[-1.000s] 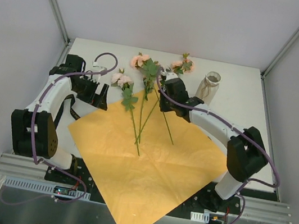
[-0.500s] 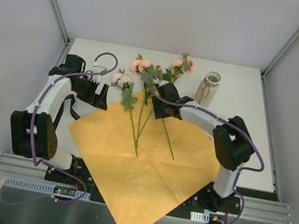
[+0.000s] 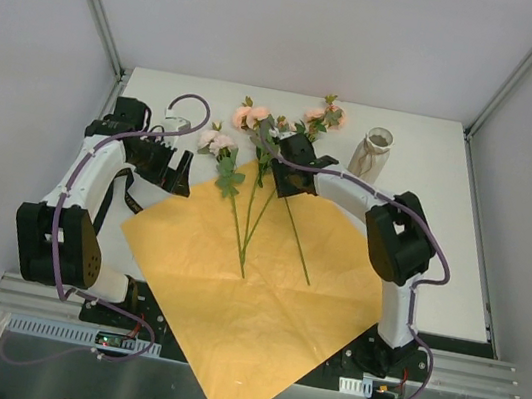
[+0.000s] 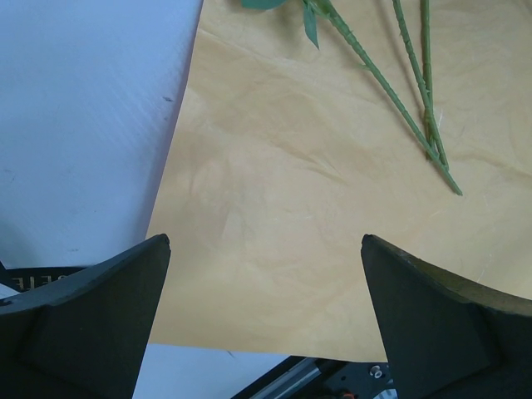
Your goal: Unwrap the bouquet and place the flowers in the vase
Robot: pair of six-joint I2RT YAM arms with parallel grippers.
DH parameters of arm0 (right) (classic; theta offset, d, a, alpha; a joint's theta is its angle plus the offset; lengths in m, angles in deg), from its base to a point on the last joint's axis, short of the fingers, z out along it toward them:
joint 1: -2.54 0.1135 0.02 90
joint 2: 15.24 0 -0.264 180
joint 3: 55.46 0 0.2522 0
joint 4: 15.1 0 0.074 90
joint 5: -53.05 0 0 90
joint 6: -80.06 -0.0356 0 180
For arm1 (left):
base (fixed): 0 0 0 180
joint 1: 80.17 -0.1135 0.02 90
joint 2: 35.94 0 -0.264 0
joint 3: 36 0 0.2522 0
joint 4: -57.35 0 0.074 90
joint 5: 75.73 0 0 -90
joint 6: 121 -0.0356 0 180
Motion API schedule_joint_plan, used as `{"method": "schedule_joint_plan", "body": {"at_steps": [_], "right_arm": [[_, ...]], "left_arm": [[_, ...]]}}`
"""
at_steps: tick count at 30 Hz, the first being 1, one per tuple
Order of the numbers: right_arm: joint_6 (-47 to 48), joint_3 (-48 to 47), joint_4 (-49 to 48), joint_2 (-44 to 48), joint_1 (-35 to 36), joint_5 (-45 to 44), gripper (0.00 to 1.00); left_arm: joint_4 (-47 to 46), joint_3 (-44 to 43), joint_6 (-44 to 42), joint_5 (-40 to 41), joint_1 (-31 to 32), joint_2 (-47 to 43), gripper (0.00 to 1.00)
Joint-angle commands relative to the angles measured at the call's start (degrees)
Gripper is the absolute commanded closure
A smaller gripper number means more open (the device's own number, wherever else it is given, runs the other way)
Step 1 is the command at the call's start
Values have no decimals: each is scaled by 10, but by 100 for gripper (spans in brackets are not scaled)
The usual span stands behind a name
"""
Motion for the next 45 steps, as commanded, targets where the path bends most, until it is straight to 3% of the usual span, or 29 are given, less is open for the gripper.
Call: {"method": "schedule_joint_plan", "body": {"at_steps": [1, 5, 6, 7, 15, 20, 23, 30, 32, 37, 45], "right_arm": [[34, -24, 26, -17, -5, 34, 66], [38, -31, 20, -14, -10, 55, 87], [35, -38, 20, -11, -10, 55, 97], [35, -42, 19, -3, -11, 55, 99], [28, -93, 12, 70, -15, 21, 99], [16, -180, 10, 120, -49, 17, 99], [23, -201, -41, 161, -60, 0, 99], [97, -98, -398, 277, -92, -5, 99], [104, -91, -457, 296, -109, -8, 99], [120, -97, -483, 321, -139, -27, 99], [182, -2, -530, 374, -165, -77, 99]], "left_arm": [[22, -5, -11, -7, -6, -16, 1], [40, -10, -18, -19, -7, -16, 1], [40, -10, -16, -17, -6, -16, 1], [40, -9, -15, -12, -7, -16, 1], [40, -13, -1, 9, -7, -37, 1], [46, -29, 22, 2, -20, -48, 1], [47, -30, 25, 1, -26, -54, 1], [49, -15, 24, 7, -28, -83, 1], [48, -8, 20, 6, -29, -90, 1], [50, 4, 14, 5, -28, -100, 1], [52, 14, 9, 12, -28, -116, 1]]}}
